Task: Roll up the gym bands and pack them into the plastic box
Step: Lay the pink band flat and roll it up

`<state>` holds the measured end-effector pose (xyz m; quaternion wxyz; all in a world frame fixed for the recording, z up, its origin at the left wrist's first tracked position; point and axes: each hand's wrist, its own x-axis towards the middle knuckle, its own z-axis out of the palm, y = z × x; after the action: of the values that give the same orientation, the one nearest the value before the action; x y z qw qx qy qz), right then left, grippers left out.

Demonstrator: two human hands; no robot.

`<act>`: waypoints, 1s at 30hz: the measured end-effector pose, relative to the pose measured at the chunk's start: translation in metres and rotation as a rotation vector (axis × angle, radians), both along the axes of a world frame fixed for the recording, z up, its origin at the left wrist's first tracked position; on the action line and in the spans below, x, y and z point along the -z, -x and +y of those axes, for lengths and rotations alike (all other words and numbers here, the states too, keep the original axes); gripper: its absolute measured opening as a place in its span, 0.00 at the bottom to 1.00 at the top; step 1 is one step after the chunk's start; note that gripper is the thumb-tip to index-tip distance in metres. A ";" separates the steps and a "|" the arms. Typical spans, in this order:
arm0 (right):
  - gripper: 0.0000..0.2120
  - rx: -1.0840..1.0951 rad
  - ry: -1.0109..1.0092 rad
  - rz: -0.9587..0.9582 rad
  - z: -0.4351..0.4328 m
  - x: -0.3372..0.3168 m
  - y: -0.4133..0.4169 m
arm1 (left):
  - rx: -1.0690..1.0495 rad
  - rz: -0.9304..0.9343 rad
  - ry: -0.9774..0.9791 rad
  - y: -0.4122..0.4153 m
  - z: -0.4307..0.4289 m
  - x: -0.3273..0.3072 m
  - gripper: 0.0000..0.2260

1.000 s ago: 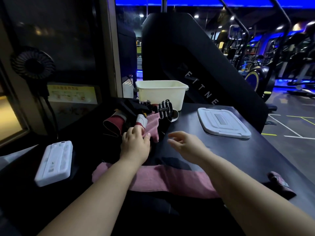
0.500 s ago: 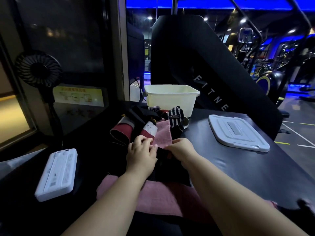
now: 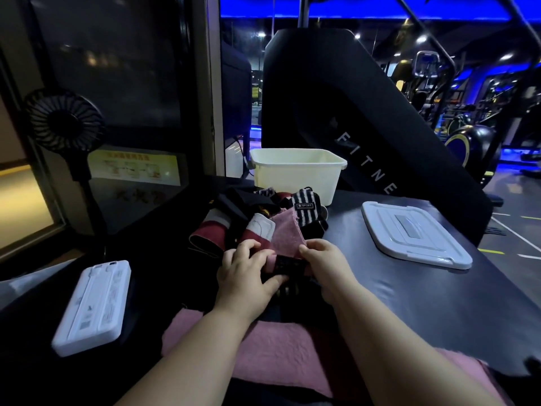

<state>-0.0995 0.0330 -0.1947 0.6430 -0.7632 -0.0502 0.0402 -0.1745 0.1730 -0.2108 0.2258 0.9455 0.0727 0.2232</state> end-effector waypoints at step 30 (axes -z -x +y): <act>0.18 0.157 0.187 -0.196 0.003 -0.011 -0.028 | -0.157 -0.002 -0.080 -0.046 0.002 -0.012 0.31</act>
<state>-0.0713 0.0361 -0.1837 0.5623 -0.8216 -0.0491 -0.0804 -0.1281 0.1751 -0.1989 0.1697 0.9449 0.1373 0.2441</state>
